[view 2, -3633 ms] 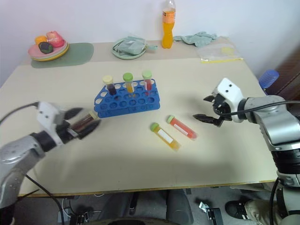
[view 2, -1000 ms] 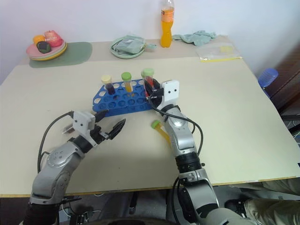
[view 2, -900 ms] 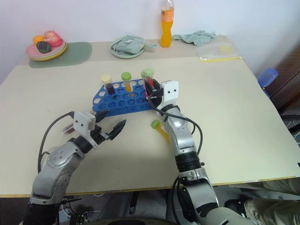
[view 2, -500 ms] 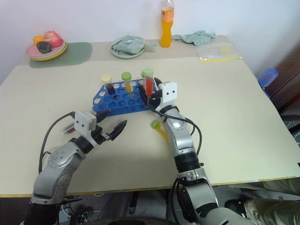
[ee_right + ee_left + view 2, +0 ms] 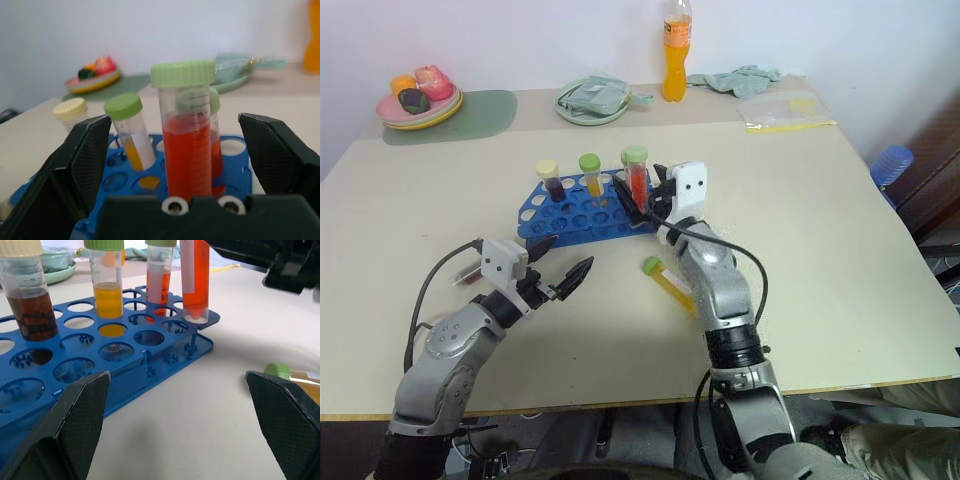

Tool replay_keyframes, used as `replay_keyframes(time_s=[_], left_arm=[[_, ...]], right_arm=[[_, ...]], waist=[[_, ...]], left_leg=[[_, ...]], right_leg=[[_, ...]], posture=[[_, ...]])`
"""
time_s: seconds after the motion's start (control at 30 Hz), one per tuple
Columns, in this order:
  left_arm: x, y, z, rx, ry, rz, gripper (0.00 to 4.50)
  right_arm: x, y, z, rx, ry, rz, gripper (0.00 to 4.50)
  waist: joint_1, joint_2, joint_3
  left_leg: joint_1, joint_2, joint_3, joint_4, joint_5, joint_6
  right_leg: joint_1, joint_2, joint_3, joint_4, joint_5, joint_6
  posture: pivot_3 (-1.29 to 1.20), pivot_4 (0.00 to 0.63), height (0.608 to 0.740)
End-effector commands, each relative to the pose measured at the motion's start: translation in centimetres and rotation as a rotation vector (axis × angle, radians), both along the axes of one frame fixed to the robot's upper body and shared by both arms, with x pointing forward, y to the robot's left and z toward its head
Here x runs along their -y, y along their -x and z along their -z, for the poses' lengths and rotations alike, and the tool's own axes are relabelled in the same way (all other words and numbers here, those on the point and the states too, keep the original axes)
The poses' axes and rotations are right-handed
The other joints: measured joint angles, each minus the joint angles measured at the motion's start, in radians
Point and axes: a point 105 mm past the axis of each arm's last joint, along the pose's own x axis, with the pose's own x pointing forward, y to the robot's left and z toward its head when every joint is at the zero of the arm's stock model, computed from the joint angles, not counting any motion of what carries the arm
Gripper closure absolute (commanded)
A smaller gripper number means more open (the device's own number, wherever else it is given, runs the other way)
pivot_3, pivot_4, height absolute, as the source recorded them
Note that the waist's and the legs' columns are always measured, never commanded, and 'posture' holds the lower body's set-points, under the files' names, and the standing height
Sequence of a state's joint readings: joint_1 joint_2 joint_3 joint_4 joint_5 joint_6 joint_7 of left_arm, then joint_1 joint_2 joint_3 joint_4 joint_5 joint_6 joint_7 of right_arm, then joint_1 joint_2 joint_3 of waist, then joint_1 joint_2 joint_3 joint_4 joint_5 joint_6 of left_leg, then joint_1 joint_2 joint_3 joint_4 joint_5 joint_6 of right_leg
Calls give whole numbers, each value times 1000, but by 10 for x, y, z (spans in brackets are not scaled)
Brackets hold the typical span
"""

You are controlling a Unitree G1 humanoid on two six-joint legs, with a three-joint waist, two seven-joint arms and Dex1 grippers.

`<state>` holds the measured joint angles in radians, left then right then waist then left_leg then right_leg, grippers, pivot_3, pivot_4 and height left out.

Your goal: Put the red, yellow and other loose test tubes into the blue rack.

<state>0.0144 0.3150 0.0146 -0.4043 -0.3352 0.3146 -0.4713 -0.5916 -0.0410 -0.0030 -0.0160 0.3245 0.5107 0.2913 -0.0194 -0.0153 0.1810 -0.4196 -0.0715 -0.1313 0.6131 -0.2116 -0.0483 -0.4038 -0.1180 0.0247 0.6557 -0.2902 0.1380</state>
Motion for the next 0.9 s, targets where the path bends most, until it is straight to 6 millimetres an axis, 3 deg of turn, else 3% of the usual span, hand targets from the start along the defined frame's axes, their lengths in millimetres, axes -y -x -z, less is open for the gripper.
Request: replay_keyframes(time_s=[0.03, 0.2, 0.53, 0.63, 0.77, 0.9], left_arm=[[3, 1, -8, 42, 2, 8, 0], [7, -1, -9, 46, 9, 16, 0], [8, 1, -8, 48, 17, 24, 0], [8, 2, -7, 47, 17, 25, 0], [7, 2, -5, 44, 17, 24, 0], [8, 3, -5, 42, 15, 25, 0]], right_arm=[[0, 5, -22, -59, -41, -66, 13], [6, -2, -19, -178, 15, -62, 13], [3, -7, -18, -220, 57, -88, 13], [1, -8, -17, -219, 63, -90, 880], [-1, -8, -17, -208, 74, -91, 2911], [0, -8, -17, -204, 79, -82, 2911]], waist=[[0, 0, 0], [0, 0, 0], [-1, 0, 0], [-1, 0, 0], [-1, 0, 0], [-1, 0, 0]], left_leg=[[0, 0, 0, 0, 0, 0], [0, 0, 0, 0, 0, 0], [0, 0, 1, 0, 0, 0], [0, 0, 1, 0, 0, 0], [0, 0, 1, 0, 0, 0], [0, 0, 1, 0, 0, 0]], right_leg=[[0, 0, 0, 0, 0, 0], [0, 0, 0, 0, 0, 0], [0, 0, 0, 0, 0, 0], [0, 0, 0, 0, 0, 0], [0, 0, 0, 0, 0, 0], [0, 0, 0, 0, 0, 0]], posture=[[0, 150, 740], [0, 150, 740], [0, 150, 740], [0, 150, 740], [0, 150, 740], [0, 150, 740]])
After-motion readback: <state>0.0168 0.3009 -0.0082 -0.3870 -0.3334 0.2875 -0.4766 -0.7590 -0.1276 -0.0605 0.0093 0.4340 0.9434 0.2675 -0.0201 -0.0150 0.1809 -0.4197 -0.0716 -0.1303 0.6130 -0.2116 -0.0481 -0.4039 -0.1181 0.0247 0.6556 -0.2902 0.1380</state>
